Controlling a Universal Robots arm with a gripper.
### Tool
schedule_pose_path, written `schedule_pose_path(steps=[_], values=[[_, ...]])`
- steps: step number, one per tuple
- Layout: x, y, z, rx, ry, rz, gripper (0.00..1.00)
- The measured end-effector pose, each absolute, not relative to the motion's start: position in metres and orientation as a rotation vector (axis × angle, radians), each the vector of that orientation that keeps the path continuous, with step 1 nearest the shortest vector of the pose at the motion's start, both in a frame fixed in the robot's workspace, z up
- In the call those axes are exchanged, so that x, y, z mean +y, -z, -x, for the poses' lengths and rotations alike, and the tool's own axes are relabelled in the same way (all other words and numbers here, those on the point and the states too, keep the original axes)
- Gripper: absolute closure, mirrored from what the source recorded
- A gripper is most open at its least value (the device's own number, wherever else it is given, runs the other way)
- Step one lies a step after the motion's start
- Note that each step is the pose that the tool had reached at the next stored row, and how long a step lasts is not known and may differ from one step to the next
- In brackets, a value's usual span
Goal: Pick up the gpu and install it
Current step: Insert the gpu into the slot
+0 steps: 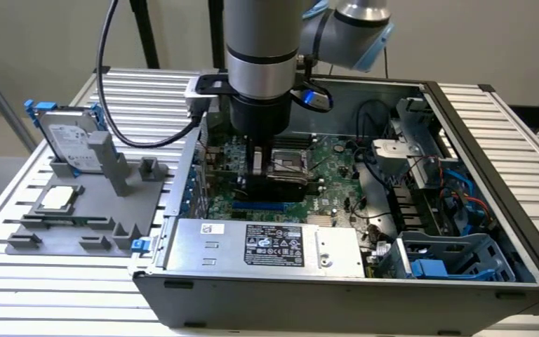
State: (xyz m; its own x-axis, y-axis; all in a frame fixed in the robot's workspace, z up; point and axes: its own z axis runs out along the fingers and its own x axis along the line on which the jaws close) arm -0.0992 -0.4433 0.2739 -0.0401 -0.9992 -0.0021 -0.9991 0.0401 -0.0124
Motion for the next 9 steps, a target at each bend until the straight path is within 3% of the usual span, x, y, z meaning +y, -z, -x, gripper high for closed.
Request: schedule_pose_path(steps=[9], values=[[-0.443, -0.262, 0.101, 2.258, 0.012, 2.169, 1.00]])
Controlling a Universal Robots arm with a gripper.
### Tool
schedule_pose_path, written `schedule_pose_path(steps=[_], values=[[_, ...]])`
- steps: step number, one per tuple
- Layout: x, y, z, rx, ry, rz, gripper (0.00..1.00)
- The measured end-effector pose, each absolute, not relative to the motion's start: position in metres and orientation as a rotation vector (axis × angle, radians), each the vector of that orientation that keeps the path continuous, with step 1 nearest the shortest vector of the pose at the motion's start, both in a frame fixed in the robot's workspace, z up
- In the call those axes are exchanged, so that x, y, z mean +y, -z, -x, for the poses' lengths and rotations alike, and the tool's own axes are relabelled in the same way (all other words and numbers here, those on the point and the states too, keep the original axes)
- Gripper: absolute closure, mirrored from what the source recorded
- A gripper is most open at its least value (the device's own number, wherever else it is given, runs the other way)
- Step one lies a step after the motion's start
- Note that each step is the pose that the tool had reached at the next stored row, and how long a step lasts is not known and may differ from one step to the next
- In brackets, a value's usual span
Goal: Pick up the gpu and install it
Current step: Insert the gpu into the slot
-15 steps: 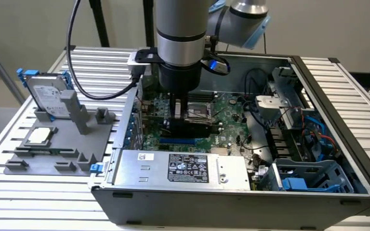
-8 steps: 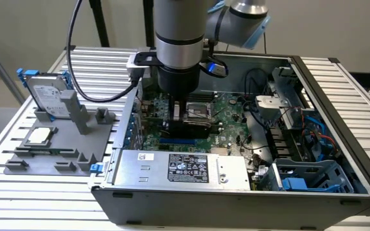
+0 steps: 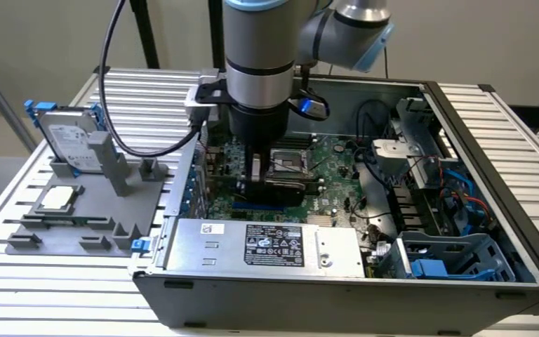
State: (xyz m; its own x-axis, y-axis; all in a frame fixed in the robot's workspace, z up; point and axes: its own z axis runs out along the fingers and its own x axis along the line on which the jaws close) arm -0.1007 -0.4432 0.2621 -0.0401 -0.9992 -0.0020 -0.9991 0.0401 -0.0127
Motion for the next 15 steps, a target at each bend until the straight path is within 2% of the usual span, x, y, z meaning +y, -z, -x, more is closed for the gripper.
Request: schedule_pose_path(steps=[15], values=[[-0.4387, -0.2561, 0.1040, 2.258, 0.013, 2.170, 1.00]])
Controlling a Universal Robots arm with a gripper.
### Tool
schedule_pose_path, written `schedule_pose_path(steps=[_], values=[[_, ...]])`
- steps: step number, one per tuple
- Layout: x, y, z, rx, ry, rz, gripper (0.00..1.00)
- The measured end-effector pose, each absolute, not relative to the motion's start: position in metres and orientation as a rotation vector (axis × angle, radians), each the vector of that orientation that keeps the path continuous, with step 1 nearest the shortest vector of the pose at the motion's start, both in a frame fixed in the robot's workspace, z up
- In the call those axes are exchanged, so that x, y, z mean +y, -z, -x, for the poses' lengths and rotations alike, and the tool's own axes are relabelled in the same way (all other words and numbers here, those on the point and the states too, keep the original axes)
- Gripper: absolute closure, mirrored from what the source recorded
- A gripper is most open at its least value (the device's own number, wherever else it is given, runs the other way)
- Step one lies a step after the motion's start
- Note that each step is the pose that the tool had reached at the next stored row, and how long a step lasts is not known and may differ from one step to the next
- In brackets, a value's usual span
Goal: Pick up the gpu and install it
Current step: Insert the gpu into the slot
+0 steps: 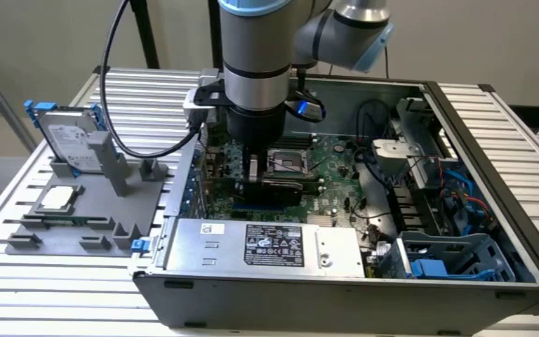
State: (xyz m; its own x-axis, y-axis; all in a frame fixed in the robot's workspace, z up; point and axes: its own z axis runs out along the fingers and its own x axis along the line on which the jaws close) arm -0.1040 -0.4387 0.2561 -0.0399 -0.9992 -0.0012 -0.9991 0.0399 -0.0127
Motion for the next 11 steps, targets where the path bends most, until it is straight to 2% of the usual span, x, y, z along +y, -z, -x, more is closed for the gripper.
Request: schedule_pose_path(steps=[11], values=[[-0.4387, -0.2520, 0.1041, 2.261, 0.020, 2.173, 1.00]])
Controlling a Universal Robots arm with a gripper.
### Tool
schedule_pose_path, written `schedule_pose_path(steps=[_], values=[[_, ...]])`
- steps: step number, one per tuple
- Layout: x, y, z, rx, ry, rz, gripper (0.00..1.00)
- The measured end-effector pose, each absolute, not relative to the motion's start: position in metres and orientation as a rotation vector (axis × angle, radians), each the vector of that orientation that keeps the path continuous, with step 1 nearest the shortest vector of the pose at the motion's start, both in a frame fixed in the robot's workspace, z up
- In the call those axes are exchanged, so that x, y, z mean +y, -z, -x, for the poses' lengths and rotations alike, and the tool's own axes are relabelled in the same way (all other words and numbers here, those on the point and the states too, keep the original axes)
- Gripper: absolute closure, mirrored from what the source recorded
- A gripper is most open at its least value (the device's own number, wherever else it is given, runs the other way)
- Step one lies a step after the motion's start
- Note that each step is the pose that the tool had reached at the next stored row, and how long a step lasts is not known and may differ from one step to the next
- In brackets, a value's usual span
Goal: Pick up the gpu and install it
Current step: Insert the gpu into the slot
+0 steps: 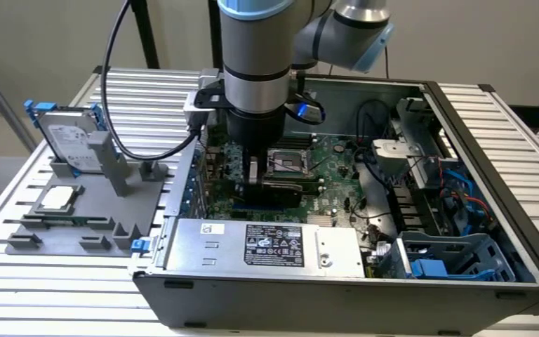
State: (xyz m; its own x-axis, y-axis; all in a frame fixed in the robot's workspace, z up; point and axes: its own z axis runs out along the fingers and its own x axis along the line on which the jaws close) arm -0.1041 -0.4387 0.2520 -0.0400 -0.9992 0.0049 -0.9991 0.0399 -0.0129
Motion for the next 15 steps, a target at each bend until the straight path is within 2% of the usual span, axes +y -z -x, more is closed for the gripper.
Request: schedule_pose_path(steps=[15], values=[[-0.4358, -0.2444, 0.1047, 2.268, 0.035, 2.179, 1.00]])
